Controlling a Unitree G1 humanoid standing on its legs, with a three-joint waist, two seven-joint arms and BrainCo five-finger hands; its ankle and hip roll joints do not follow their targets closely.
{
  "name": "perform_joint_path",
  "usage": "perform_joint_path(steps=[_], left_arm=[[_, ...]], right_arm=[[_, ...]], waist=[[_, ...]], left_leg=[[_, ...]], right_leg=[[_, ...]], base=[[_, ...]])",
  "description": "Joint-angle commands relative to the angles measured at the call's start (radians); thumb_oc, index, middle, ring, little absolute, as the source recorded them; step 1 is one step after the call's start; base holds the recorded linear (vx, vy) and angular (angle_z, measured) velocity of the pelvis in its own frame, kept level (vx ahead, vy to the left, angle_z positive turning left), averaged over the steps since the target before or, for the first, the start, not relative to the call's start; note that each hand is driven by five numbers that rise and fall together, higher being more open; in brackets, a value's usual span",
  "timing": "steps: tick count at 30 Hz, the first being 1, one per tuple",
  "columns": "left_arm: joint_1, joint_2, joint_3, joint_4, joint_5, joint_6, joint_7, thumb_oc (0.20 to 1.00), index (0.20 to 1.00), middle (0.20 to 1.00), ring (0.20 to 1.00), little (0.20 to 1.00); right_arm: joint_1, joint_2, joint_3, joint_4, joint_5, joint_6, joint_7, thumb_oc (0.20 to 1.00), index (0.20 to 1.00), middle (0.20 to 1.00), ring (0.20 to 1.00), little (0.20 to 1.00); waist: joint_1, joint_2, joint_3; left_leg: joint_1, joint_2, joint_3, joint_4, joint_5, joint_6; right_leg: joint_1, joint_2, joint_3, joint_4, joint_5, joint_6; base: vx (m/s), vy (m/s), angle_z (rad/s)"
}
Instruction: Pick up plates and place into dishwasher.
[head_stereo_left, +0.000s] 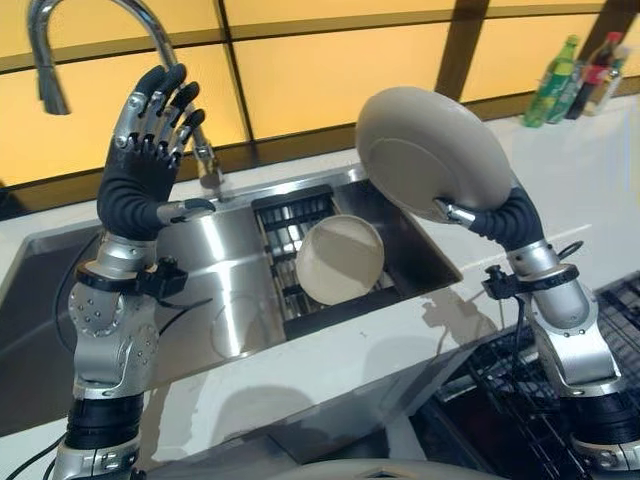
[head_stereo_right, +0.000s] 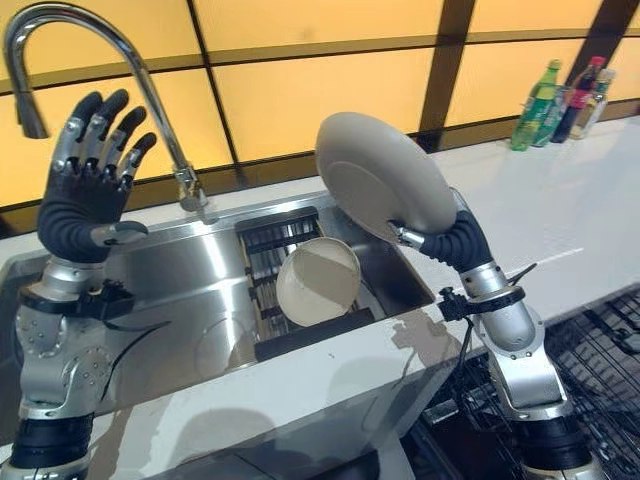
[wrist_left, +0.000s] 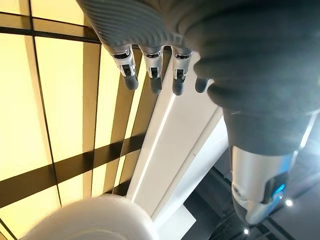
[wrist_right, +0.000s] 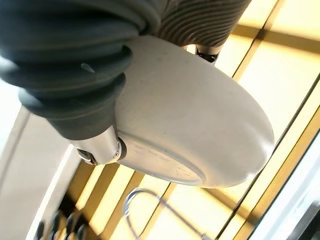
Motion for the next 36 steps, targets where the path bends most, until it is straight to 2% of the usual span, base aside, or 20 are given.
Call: perform_joint_path(steps=[1, 2, 4, 9, 12, 14, 16, 17, 20, 21, 23, 24, 25, 27, 31, 36], left_arm=[[0.033, 0.049, 0.052, 0.048, -0.036, -0.037, 0.035, 1.0, 1.0, 1.0, 1.0, 1.0], [0.044, 0.055, 0.064, 0.048, -0.032, -0.04, 0.04, 1.0, 1.0, 1.0, 1.0, 1.0], [0.061, 0.072, 0.087, 0.047, -0.051, -0.033, 0.05, 1.0, 1.0, 1.0, 1.0, 1.0], [0.07, 0.083, 0.128, 0.087, -0.062, -0.014, 0.032, 1.0, 1.0, 1.0, 1.0, 1.0], [0.074, 0.089, 0.139, 0.1, -0.051, -0.02, 0.036, 1.0, 1.0, 1.0, 1.0, 1.0], [0.073, 0.092, 0.142, 0.112, -0.052, -0.026, 0.03, 1.0, 1.0, 1.0, 1.0, 1.0], [0.068, 0.099, 0.139, 0.118, -0.052, -0.025, 0.04, 1.0, 1.0, 1.0, 1.0, 1.0], [0.068, 0.097, 0.137, 0.121, -0.05, -0.024, 0.041, 1.0, 1.0, 1.0, 1.0, 1.0], [0.086, 0.103, 0.147, 0.13, -0.038, -0.032, 0.036, 1.0, 1.0, 1.0, 1.0, 1.0], [0.089, 0.107, 0.149, 0.127, -0.036, -0.032, 0.036, 1.0, 1.0, 1.0, 1.0, 1.0], [0.088, 0.109, 0.153, 0.133, -0.034, -0.035, 0.03, 1.0, 1.0, 1.0, 1.0, 1.0], [0.082, 0.111, 0.163, 0.14, -0.039, -0.031, 0.016, 1.0, 1.0, 1.0, 1.0, 1.0], [0.079, 0.109, 0.164, 0.14, -0.038, -0.028, 0.012, 1.0, 1.0, 1.0, 1.0, 1.0], [0.078, 0.116, 0.162, 0.138, -0.05, -0.022, 0.009, 1.0, 1.0, 1.0, 1.0, 1.0], [0.059, 0.141, 0.132, 0.148, -0.042, -0.022, 0.022, 1.0, 1.0, 1.0, 1.0, 1.0], [0.032, 0.144, 0.091, 0.165, -0.024, -0.013, 0.035, 1.0, 1.0, 1.0, 1.0, 1.0]], right_arm=[[-0.036, -0.065, -0.081, 0.011, -0.009, -0.011, -0.036, 0.2, 0.2, 0.2, 0.2, 0.2], [-0.045, -0.081, -0.085, 0.021, -0.011, 0.001, -0.043, 0.2, 0.2, 0.2, 0.2, 0.2], [-0.047, -0.108, -0.1, 0.044, -0.015, 0.017, -0.062, 0.2, 0.2, 0.2, 0.2, 0.2], [0.053, -0.099, -0.229, 0.06, -0.033, 0.021, -0.085, 0.2, 0.2, 0.2, 0.2, 0.2], [0.115, -0.091, -0.301, 0.069, -0.022, 0.006, -0.082, 0.2, 0.2, 0.2, 0.2, 0.2], [0.133, -0.089, -0.329, 0.08, -0.021, -0.001, -0.074, 0.2, 0.2, 0.2, 0.2, 0.2], [0.164, -0.091, -0.351, 0.097, -0.016, -0.008, -0.073, 0.2, 0.2, 0.2, 0.2, 0.2], [0.169, -0.089, -0.353, 0.101, -0.015, -0.01, -0.07, 0.2, 0.2, 0.2, 0.2, 0.2], [0.177, -0.092, -0.344, 0.131, -0.009, -0.009, -0.064, 0.2, 0.2, 0.2, 0.2, 0.2], [0.173, -0.091, -0.334, 0.14, -0.009, -0.007, -0.07, 0.2, 0.2, 0.2, 0.2, 0.2], [0.169, -0.086, -0.324, 0.157, -0.012, -0.005, -0.072, 0.2, 0.2, 0.2, 0.2, 0.2], [0.189, -0.077, -0.326, 0.172, -0.018, -0.008, -0.058, 0.2, 0.2, 0.2, 0.2, 0.2], [0.206, -0.069, -0.331, 0.178, -0.023, -0.01, -0.042, 0.2, 0.2, 0.2, 0.2, 0.2], [0.235, -0.069, -0.319, 0.189, -0.036, -0.001, -0.013, 0.2, 0.2, 0.2, 0.2, 0.2], [0.22, -0.094, -0.274, 0.238, -0.032, 0.02, 0.039, 0.2, 0.2, 0.2, 0.2, 0.2], [0.176, -0.126, -0.217, 0.335, -0.039, 0.019, 0.111, 0.2, 0.2, 0.2, 0.2, 0.2]], waist=[[-0.039, -0.065, -0.031], [-0.037, -0.064, -0.027], [-0.045, -0.058, -0.018], [-0.139, -0.035, -0.005], [-0.186, -0.024, 0.014], [-0.199, -0.025, 0.026], [-0.217, -0.034, 0.047], [-0.216, -0.037, 0.051], [-0.194, -0.051, 0.065], [-0.186, -0.052, 0.068], [-0.179, -0.052, 0.072], [-0.175, -0.043, 0.077], [-0.169, -0.043, 0.074], [-0.154, -0.052, 0.072], [-0.154, -0.064, 0.089], [-0.14, -0.064, 0.11]], left_leg=[[-0.177, -0.015, -0.139, 0.203, -0.072, 0.003], [-0.172, -0.032, -0.174, 0.195, -0.087, 0.014], [-0.15, -0.048, -0.193, 0.166, -0.097, 0.031], [-0.07, -0.018, -0.099, 0.074, -0.09, 0.036], [-0.038, -0.023, -0.071, 0.053, -0.113, 0.051], [-0.034, -0.03, -0.057, 0.061, -0.124, 0.058], [-0.04, -0.043, -0.03, 0.089, -0.143, 0.063], [-0.042, -0.044, -0.019, 0.097, -0.148, 0.064], [-0.041, -0.041, 0.049, 0.111, -0.151, 0.063], [-0.044, -0.038, 0.065, 0.112, -0.148, 0.065], [-0.056, -0.033, 0.076, 0.122, -0.145, 0.069], [-0.082, -0.025, 0.077, 0.139, -0.133, 0.08], [-0.102, -0.027, 0.074, 0.15, -0.127, 0.081], [-0.13, -0.031, 0.058, 0.165, -0.122, 0.068], [-0.119, -0.014, 0.046, 0.151, -0.113, 0.057], [-0.125, 0.009, 0.041, 0.171, -0.109, 0.05]], right_leg=[[0.003, -0.069, 0.064, 0.043, -0.048, 0.061], [-0.003, -0.065, 0.098, 0.051, -0.048, 0.065], [-0.01, -0.061, 0.148, 0.058, -0.047, 0.074], [-0.077, -0.105, 0.188, 0.092, -0.02, 0.133], [-0.124, -0.134, 0.204, 0.135, -0.017, 0.168], [-0.146, -0.146, 0.213, 0.158, -0.014, 0.178], [-0.174, -0.181, 0.199, 0.178, 0.018, 0.186], [-0.181, -0.19, 0.189, 0.184, 0.025, 0.188], [-0.202, -0.244, 0.083, 0.198, 0.073, 0.196], [-0.203, -0.25, 0.066, 0.209, 0.076, 0.195], [-0.207, -0.246, 0.068, 0.246, 0.068, 0.19], [-0.193, -0.214, 0.077, 0.289, 0.001, 0.177], [-0.178, -0.206, 0.071, 0.279, -0.028, 0.169], [-0.15, -0.215, 0.06, 0.232, -0.009, 0.167], [-0.167, -0.224, 0.066, 0.218, 0.031, 0.179], [-0.16, -0.206, 0.052, 0.219, 0.002, 0.18]], base=[[0.0, 0.103, -0.98], [0.0, 0.13, -1.17], [0.02, 0.183, -1.31], [0.01, 0.225, -0.9], [0.04, 0.207, -0.75], [-0.03, 0.131, -0.22], [-0.06, 0.081, -0.31], [-0.04, 0.014, -0.46], [-0.06, -0.043, -0.67], [-0.11, -0.046, -0.91], [-0.12, -0.015, -0.64], [-0.12, -0.018, -0.41], [-0.1, -0.05, -0.49], [-0.01, -0.141, -0.6], [0.02, -0.171, -0.06], [0.03, -0.143, -0.01]])
